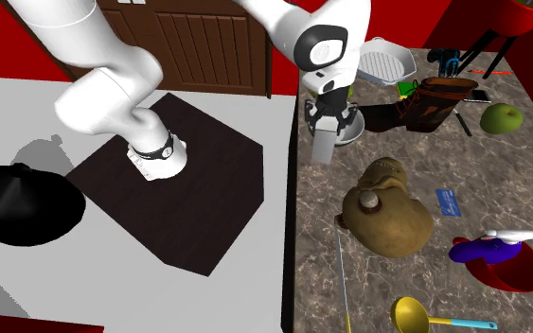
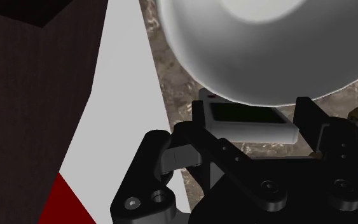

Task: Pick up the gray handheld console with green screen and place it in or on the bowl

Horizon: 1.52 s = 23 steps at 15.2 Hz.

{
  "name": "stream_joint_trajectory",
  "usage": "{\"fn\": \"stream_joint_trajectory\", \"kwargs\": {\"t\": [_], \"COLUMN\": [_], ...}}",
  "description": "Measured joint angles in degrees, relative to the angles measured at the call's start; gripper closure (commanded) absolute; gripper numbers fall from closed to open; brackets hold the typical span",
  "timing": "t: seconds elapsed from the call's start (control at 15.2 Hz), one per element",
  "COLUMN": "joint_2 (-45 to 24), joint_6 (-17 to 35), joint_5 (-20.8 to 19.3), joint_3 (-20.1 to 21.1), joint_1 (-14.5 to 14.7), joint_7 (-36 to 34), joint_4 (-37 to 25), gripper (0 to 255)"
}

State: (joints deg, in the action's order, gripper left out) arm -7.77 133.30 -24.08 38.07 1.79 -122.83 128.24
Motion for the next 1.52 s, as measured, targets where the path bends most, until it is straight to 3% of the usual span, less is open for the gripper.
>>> {"fn": "stream_joint_trajectory", "kwargs": {"t": [0.53,1.52], "joint_2": [4.9,11.6], "joint_6": [-4.6,-14.4], "joint_5": [5.6,12.5], "joint_3": [1.0,0.7], "joint_1": [-0.7,-0.9], "joint_7": [4.6,11.1], "joint_4": [-1.7,-7.4], "gripper": [255,255]}}
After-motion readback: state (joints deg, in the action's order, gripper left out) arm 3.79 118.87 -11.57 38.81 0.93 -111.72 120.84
